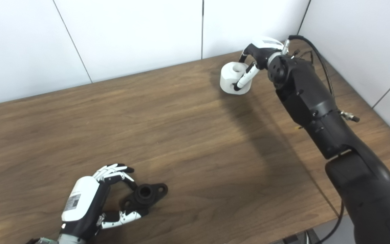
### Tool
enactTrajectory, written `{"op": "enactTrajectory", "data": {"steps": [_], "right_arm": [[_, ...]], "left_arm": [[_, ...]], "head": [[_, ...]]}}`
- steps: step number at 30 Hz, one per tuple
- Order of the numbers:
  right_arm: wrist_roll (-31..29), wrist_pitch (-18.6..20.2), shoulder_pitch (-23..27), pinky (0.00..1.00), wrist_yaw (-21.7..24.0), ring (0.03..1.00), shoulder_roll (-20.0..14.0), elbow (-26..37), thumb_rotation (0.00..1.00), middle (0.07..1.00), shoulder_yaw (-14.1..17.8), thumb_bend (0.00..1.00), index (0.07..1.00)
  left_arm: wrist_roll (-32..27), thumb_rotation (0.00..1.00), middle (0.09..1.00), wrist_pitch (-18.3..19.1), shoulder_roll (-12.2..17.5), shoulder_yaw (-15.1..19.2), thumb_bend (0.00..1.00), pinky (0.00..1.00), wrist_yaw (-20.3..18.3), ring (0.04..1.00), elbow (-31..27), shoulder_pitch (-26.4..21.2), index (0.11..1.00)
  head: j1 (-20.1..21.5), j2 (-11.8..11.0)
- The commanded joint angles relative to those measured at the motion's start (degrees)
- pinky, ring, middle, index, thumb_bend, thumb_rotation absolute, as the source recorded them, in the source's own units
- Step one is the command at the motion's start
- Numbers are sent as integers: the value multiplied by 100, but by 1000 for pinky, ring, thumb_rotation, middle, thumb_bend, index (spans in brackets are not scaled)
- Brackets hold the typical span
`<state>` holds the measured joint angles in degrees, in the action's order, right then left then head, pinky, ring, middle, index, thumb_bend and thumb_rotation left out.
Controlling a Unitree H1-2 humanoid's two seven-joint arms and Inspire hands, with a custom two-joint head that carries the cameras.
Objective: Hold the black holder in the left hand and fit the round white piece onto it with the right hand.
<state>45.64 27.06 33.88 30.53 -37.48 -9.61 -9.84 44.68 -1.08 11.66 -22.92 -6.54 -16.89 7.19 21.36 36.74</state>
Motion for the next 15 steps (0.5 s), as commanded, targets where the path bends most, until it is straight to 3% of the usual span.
{"op": "enactTrajectory", "data": {"steps": [1, 8, 10, 15], "right_arm": [[-53, -61, 219, 934, -169, 983, -246, 190, 261, 902, 118, 828, 642], [-311, -284, 134, 888, -577, 950, -217, 192, 180, 863, 237, 826, 581], [-383, -427, 117, 858, -722, 911, -227, 155, 147, 826, 257, 575, 504], [-558, -777, 45, 799, -1084, 847, -242, 91, 133, 766, 321, 526, 485]], "left_arm": [[-33, 45, 765, 258, 62, -105, 519, 850, -406, 845, 161, 232, 486], [8, 45, 762, 292, 45, -119, 519, 844, -425, 841, 135, 227, 486], [6, 45, 763, 302, 42, -125, 519, 846, -434, 841, 127, 225, 486], [-3, 45, 763, 277, 34, -138, 519, 845, -409, 840, 132, 223, 486]], "head": [[7, 6], [-1, 18], [-3, 19], [-11, 25]]}}
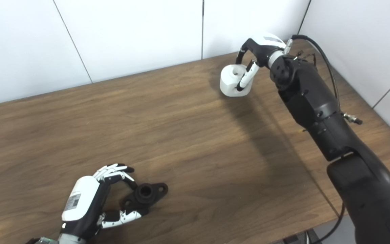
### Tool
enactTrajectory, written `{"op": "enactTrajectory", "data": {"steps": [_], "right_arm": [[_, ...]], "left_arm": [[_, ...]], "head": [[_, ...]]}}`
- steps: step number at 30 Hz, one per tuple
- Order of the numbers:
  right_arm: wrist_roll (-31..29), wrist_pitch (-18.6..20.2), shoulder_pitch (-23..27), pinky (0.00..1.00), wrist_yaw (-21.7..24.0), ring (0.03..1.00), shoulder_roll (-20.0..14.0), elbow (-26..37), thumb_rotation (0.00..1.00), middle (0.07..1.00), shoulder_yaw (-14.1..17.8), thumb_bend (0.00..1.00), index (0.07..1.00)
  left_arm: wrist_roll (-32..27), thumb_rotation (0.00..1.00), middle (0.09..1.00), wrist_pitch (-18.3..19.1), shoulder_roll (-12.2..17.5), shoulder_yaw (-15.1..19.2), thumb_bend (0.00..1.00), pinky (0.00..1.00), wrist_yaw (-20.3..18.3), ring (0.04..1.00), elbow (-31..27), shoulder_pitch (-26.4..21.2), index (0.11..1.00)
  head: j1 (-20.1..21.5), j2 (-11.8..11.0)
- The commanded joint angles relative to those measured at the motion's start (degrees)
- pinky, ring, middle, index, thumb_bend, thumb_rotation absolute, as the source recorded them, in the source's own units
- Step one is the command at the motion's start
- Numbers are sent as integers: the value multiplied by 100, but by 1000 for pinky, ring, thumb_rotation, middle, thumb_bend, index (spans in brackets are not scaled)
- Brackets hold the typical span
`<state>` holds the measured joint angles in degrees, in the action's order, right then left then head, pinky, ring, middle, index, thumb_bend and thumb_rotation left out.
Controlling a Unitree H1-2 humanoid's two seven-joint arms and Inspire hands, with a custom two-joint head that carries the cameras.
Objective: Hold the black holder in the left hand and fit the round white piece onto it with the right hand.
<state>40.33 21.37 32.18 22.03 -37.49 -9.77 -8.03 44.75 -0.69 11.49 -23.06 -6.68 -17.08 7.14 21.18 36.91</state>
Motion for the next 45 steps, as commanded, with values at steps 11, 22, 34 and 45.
{"op": "enactTrajectory", "data": {"steps": [11, 22, 34, 45], "right_arm": [[-155, -285, 195, 787, -384, 840, -264, 72, 130, 763, 121, 523, 483], [27, -196, 192, 804, -186, 861, -399, 401, 132, 767, -45, 524, 484], [580, 534, 385, 950, 1176, 912, -355, 1995, 135, 796, -395, 524, 485], [822, 443, 258, 917, 2058, 902, -197, 3458, 138, 771, -528, 526, 483]], "left_arm": [[-3, 45, 762, 234, 22, -125, 519, 849, -368, 842, 155, 202, 486], [25, 45, 764, 248, 19, -149, 519, 848, -383, 839, 158, 182, 486], [97, 45, 764, 277, 3, -199, 519, 848, -379, 837, 221, 150, 486], [337, 47, 770, 432, -138, -338, 519, 865, -424, 848, 259, 127, 487]], "head": [[-5, -4], [-29, -20], [-357, 75], [-1041, 330]]}}
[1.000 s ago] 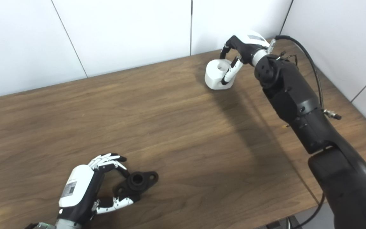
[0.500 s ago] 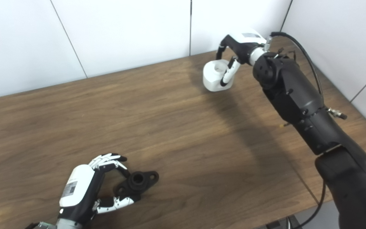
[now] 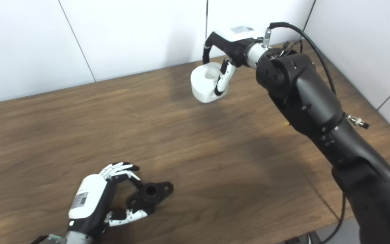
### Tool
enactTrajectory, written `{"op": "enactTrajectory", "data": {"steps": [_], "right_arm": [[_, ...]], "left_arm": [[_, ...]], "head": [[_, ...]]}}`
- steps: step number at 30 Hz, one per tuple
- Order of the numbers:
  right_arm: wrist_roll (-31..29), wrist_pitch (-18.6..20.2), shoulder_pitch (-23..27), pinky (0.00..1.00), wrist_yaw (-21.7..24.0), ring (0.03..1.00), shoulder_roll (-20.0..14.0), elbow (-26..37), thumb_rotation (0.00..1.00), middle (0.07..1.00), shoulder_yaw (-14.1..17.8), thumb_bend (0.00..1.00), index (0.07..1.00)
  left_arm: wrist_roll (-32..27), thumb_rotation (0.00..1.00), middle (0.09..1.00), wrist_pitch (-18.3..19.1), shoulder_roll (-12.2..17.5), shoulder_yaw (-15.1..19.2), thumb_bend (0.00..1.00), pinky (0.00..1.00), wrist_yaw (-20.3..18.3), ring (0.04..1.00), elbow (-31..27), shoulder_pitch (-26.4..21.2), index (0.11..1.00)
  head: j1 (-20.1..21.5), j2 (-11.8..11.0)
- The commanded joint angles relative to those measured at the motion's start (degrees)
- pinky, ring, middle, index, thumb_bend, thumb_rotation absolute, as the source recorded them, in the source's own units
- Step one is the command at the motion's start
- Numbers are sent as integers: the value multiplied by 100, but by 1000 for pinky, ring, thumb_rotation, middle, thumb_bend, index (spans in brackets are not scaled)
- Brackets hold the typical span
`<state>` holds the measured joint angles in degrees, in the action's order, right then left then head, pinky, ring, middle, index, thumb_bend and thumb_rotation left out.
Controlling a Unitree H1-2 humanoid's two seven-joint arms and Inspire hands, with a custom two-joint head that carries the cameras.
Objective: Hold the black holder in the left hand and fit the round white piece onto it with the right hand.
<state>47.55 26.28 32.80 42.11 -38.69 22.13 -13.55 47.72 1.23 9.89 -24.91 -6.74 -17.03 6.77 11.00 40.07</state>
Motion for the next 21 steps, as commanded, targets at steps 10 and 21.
{"op": "enactTrajectory", "data": {"steps": [10, 21], "right_arm": [[5, -19, -44, 954, 834, 894, 168, 1545, 136, 768, 91, 525, 483], [64, 27, -156, 953, 1535, 899, 509, 2405, 137, 774, 238, 525, 483]], "left_arm": [[239, 50, 780, 419, -186, -285, 520, 886, -451, 862, 319, 108, 487], [372, 52, 775, 524, -321, -320, 521, 883, -431, 859, 410, 20, 487]], "head": [[-721, 357], [-961, 625]]}}
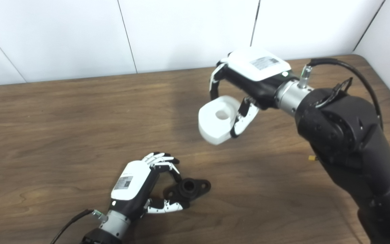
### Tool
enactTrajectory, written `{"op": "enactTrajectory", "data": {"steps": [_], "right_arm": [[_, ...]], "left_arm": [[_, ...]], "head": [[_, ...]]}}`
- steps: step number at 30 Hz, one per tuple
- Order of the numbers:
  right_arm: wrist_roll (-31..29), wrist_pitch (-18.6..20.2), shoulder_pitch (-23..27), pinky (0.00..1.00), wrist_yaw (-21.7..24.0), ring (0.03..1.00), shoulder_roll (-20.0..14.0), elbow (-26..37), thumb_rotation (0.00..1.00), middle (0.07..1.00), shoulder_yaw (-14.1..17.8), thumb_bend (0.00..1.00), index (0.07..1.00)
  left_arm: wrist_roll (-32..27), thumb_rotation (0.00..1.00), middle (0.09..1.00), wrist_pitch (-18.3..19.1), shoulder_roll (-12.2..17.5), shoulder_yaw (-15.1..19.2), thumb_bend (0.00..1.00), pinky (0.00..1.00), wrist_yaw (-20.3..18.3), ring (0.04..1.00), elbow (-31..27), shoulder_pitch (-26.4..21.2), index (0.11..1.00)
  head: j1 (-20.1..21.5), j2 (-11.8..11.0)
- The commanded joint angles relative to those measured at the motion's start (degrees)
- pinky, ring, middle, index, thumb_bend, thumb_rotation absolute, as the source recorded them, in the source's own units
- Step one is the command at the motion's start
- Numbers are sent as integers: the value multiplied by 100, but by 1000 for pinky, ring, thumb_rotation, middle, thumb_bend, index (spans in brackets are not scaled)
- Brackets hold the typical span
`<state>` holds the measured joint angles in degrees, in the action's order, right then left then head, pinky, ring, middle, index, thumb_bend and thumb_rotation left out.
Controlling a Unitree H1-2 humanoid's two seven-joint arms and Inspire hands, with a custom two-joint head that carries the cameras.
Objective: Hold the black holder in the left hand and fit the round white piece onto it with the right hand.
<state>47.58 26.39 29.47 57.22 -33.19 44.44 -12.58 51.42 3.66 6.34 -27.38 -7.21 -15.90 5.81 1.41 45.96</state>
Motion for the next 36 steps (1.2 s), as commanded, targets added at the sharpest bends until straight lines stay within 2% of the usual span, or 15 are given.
{"op": "enactTrajectory", "data": {"steps": [1, 13, 21, 26, 36], "right_arm": [[63, 23, 176, 953, 80, 899, 0, 214, 137, 775, 163, 525, 483], [109, 36, 121, 971, 679, 892, 468, 659, 133, 771, 362, 524, 483], [165, 35, 95, 975, 956, 896, 661, 833, 132, 779, 370, 524, 482], [173, 39, 57, 988, 1000, 899, 757, 881, 133, 784, 371, 524, 482], [181, 22, -1, 982, 1040, 895, 845, 954, 134, 783, 259, 525, 482]], "left_arm": [[6, 52, 775, 285, 34, -73, 521, 883, -392, 859, 298, 106, 487], [77, 51, 779, 421, 34, -39, 520, 897, -579, 861, 224, 21, 488], [385, 51, 776, 540, 110, 18, 520, 887, -724, 855, 145, -49, 488], [504, 52, 778, 671, 130, 74, 520, 871, -924, 858, 51, -96, 488], [866, 52, 773, 684, 118, 94, 520, 860, -1007, 847, 35, -115, 488]], "head": [[-9, 60], [-21, 286], [9, 391], [-7, 433], [-24, 532]]}}
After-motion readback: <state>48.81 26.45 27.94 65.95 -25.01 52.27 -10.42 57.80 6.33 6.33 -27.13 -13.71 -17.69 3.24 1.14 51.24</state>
